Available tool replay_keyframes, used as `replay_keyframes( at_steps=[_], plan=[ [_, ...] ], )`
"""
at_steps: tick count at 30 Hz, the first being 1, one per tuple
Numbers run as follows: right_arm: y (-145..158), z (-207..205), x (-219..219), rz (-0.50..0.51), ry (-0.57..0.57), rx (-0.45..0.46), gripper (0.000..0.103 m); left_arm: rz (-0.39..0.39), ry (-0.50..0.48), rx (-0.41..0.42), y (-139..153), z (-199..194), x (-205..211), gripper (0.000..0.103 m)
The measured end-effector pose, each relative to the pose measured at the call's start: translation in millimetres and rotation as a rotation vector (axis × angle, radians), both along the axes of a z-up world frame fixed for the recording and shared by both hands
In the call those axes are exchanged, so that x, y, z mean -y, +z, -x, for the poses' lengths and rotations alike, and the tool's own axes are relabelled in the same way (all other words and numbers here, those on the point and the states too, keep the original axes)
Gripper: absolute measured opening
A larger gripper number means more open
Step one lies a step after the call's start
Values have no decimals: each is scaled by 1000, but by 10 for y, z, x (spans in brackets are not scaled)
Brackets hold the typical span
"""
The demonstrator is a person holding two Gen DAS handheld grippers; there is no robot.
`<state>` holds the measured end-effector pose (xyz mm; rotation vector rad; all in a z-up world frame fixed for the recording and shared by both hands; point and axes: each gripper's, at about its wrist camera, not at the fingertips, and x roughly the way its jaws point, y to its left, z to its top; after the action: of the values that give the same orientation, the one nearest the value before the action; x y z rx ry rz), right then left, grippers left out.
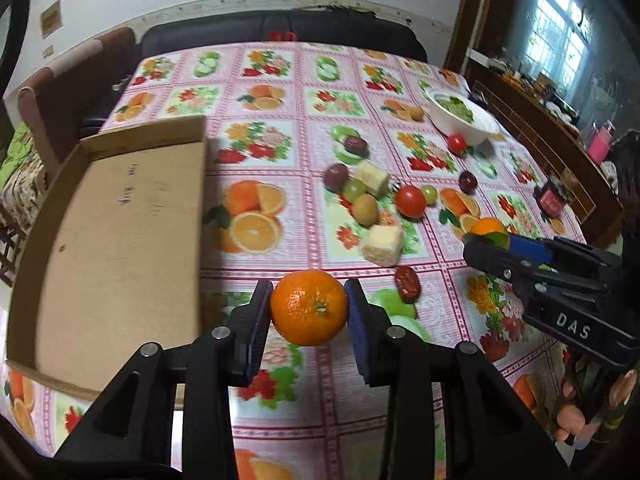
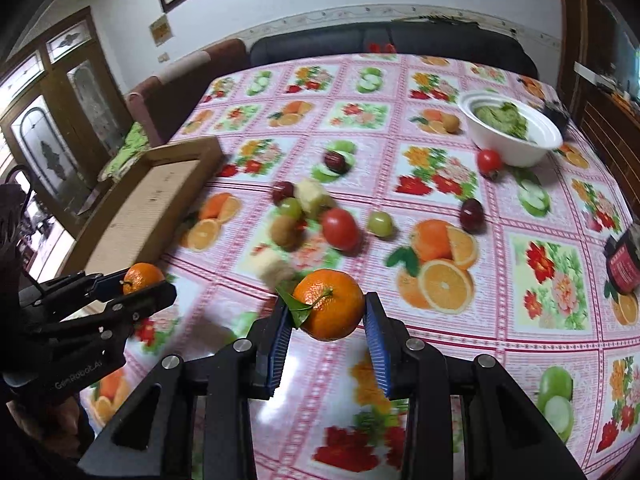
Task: Organize fruits
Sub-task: 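Carry both mandarins over the cardboard tray and open both tools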
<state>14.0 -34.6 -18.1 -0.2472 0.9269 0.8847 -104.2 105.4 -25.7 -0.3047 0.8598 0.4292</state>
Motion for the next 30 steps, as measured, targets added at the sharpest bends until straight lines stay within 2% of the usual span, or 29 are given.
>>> replay_keyframes(
  at_steps=[14, 30],
  plan=[
    [295, 441, -448, -58, 134, 22, 36, -56, 109, 28, 177, 384, -363, 34],
    [396, 642, -860, -76, 226, 23, 36, -54, 254, 17, 146, 820, -901, 34]
  ],
)
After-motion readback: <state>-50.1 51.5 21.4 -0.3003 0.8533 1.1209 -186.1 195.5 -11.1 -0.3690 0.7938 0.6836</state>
